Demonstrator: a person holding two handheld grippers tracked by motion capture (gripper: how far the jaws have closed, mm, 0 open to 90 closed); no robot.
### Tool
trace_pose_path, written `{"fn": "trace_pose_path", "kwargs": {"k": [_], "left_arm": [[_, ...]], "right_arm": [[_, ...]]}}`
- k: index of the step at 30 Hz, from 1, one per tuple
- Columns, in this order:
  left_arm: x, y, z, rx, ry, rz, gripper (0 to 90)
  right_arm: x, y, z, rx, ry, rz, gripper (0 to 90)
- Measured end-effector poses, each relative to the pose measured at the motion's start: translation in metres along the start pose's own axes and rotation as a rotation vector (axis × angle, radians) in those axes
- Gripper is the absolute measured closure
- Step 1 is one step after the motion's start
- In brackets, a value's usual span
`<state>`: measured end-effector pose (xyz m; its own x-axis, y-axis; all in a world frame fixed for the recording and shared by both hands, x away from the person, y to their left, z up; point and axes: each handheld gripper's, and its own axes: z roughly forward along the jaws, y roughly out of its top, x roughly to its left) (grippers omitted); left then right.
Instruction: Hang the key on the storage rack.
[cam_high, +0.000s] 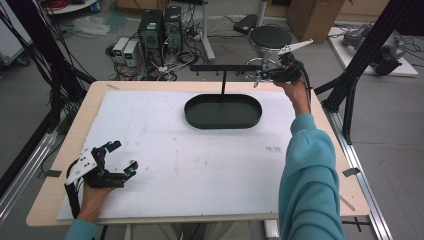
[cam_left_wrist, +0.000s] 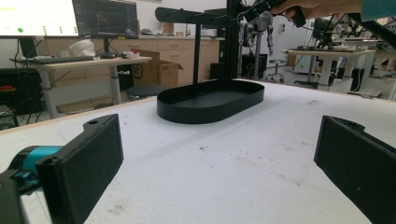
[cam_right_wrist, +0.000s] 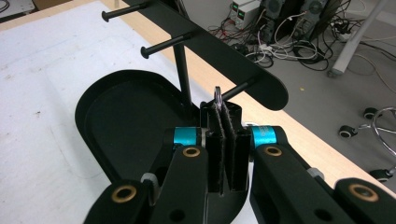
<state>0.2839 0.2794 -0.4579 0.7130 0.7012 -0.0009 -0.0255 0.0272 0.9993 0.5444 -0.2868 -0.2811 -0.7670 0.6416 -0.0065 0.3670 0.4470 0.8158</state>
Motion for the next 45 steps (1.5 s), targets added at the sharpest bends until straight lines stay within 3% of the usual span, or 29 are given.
{"fn": "trace_pose_path", "kwargs": {"k": [15,23,24,27,28,30,33,35,37,39,40,42,45], "left_arm": [[0.000,0.000,0.000,0.000,0.000,0.000,1.7],[0.000,0.000,0.000,0.000,0.002,0.001,1.7],[0.000,0.000,0.000,0.000,0.001,0.001,1.7],[0.000,0.000,0.000,-0.001,0.005,-0.005,1.7],[0.000,0.000,0.000,-0.001,0.007,-0.005,1.7],[0.000,0.000,0.000,0.000,0.007,-0.005,1.7],[0.000,0.000,0.000,-0.002,0.010,-0.005,1.7],[0.001,0.000,0.000,-0.002,0.012,-0.012,1.7],[0.001,0.000,0.000,-0.003,0.010,-0.014,1.7],[0.001,0.000,0.000,-0.003,0.008,-0.010,1.7],[0.001,0.000,0.000,-0.002,0.007,-0.010,1.7],[0.001,0.000,0.000,-0.001,0.006,-0.007,1.7],[0.000,0.000,0.000,-0.002,0.009,-0.005,1.7]], "right_arm": [[0.002,0.001,0.007,-0.002,-0.061,-0.011,85.6],[0.001,-0.001,-0.001,-0.017,-0.130,0.032,66.1],[0.002,-0.001,-0.004,-0.032,-0.148,0.051,56.7],[0.006,-0.001,-0.012,-0.049,-0.201,0.062,39.5],[0.008,0.000,-0.015,-0.058,-0.218,0.076,31.2],[0.015,0.000,-0.022,-0.071,-0.252,0.089,24.2],[0.027,0.004,-0.033,-0.087,-0.221,0.124,13.0],[0.038,0.007,-0.038,-0.075,-0.221,0.200,4.6],[0.047,0.006,-0.043,-0.100,-0.193,0.176,0.7],[0.056,0.001,-0.048,-0.143,-0.196,0.154,0.6],[0.060,-0.001,-0.050,-0.136,-0.190,0.142,0.6],[0.070,-0.009,-0.056,-0.164,-0.207,0.099,0.5],[0.086,-0.025,-0.069,-0.222,-0.174,0.079,0.5]]}}
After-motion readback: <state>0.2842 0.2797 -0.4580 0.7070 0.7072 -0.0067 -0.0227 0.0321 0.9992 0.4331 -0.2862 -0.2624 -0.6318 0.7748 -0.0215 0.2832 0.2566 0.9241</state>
